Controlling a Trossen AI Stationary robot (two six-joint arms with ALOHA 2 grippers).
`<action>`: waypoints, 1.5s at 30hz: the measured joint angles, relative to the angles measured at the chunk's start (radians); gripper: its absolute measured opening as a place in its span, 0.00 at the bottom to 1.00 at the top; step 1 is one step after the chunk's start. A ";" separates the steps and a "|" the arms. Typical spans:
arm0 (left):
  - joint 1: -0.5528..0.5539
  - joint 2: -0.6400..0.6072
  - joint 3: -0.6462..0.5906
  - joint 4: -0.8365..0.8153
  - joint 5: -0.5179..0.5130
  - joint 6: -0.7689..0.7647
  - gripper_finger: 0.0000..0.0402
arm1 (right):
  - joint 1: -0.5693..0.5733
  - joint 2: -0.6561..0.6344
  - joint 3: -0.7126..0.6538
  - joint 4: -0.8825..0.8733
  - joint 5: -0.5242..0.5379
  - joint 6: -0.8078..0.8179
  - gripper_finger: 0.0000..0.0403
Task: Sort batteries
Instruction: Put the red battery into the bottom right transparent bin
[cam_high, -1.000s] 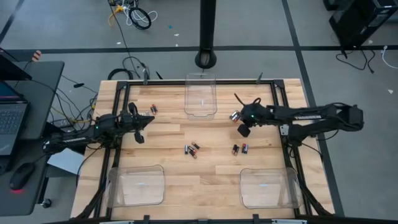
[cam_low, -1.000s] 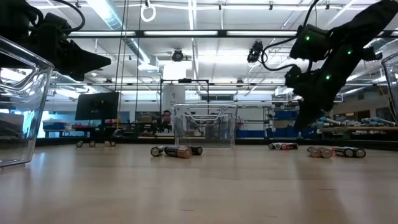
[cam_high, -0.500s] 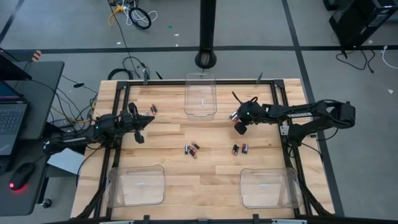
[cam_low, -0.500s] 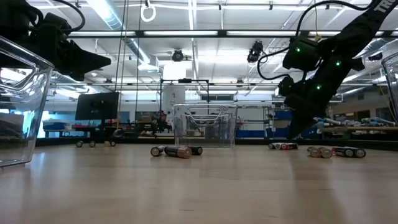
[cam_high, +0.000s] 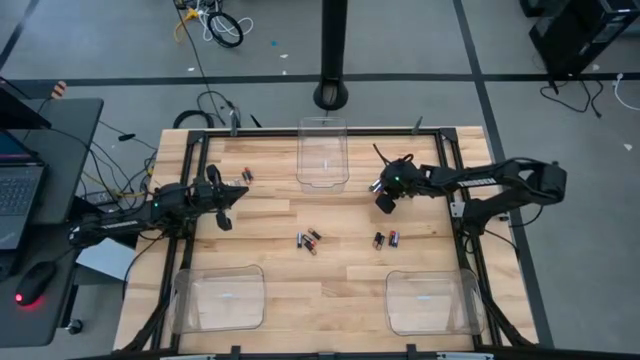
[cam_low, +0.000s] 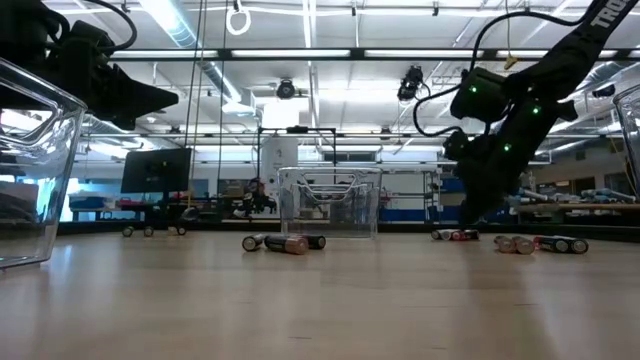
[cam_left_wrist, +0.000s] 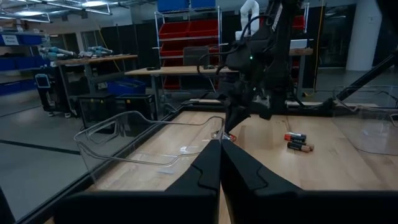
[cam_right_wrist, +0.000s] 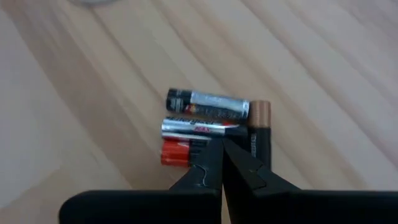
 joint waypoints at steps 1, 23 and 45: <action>0.000 0.000 0.000 0.000 0.000 0.000 0.04 | 0.000 0.006 0.000 0.001 -0.001 0.000 0.03; 0.000 0.000 0.000 0.000 0.000 0.000 0.04 | 0.049 -0.097 0.197 -0.538 -0.055 -0.023 0.19; 0.000 0.000 0.000 0.000 0.000 0.000 0.04 | 0.056 0.111 0.186 -0.430 -0.073 -0.077 0.41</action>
